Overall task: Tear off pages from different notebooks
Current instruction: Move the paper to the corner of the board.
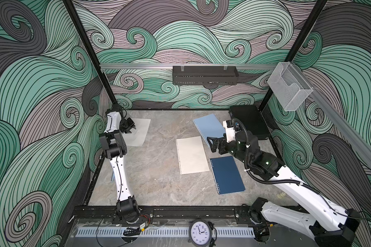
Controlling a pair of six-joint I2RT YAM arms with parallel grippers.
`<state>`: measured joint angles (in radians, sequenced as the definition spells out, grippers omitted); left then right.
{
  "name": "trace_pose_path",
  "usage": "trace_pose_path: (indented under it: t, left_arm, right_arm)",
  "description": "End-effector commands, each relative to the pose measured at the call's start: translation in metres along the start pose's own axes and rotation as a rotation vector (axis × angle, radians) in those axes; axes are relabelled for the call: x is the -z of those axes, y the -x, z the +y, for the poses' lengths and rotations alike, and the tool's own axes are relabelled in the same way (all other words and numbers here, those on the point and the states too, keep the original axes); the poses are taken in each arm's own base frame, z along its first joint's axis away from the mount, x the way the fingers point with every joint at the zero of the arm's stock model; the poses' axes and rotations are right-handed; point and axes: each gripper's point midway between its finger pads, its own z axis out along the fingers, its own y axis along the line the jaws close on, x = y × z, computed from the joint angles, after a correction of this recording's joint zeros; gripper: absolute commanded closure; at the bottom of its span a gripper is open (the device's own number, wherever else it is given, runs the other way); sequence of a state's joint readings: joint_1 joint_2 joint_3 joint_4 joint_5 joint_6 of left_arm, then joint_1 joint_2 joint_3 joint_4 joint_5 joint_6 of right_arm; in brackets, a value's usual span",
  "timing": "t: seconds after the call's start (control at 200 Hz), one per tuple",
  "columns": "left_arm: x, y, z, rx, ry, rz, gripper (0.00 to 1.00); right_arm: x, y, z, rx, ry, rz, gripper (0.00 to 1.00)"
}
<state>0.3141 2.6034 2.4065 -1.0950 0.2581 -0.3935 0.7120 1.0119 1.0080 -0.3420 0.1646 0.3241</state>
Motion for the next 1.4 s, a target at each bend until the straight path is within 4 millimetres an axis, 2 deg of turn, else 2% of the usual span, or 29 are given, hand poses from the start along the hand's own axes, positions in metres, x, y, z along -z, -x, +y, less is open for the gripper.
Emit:
trace_pose_path:
  t: [0.0, 0.13, 0.28, 0.54, 0.64, 0.841, 1.026, 1.181, 1.366, 1.396]
  left_arm:
    - [-0.039, -0.015, 0.038, 0.069, 0.085, 0.085, 0.58]
    - [-0.039, -0.015, 0.045, 0.108, 0.075, 0.087, 0.58]
    - [-0.033, -0.016, 0.035, 0.106, 0.020, 0.079, 0.58]
    - [0.004, -0.011, 0.008, 0.072, -0.039, 0.005, 0.58]
    - [0.013, -0.015, -0.004, 0.033, -0.039, -0.007, 0.58]
    - [0.004, -0.044, -0.028, -0.078, -0.004, 0.044, 0.59]
    - [-0.009, -0.063, -0.037, -0.128, 0.037, 0.064, 0.58]
    - [-0.015, -0.061, -0.036, -0.130, 0.050, 0.049, 0.57]
    - [-0.023, -0.048, -0.022, -0.108, 0.096, 0.063, 0.57]
    - [-0.024, -0.047, -0.019, -0.108, 0.105, 0.064, 0.57]
  right_arm:
    - [0.001, 0.011, 0.002, -0.020, 0.006, -0.022, 0.00]
    - [0.002, 0.009, 0.000, -0.024, 0.006, -0.019, 0.00]
    - [0.004, 0.007, -0.003, -0.031, 0.002, -0.021, 0.00]
    - [0.008, 0.003, -0.005, -0.036, 0.002, -0.023, 0.00]
    - [0.011, 0.002, -0.006, -0.039, 0.002, -0.024, 0.00]
    - [0.014, 0.002, -0.008, -0.045, 0.000, -0.033, 0.00]
    - [0.015, -0.003, -0.010, -0.047, -0.004, -0.026, 0.00]
    - [0.018, -0.005, -0.012, -0.048, -0.009, -0.028, 0.00]
    - [0.025, -0.003, -0.016, -0.053, -0.018, -0.053, 0.00]
    - [0.026, -0.008, -0.018, -0.049, -0.027, -0.033, 0.00]
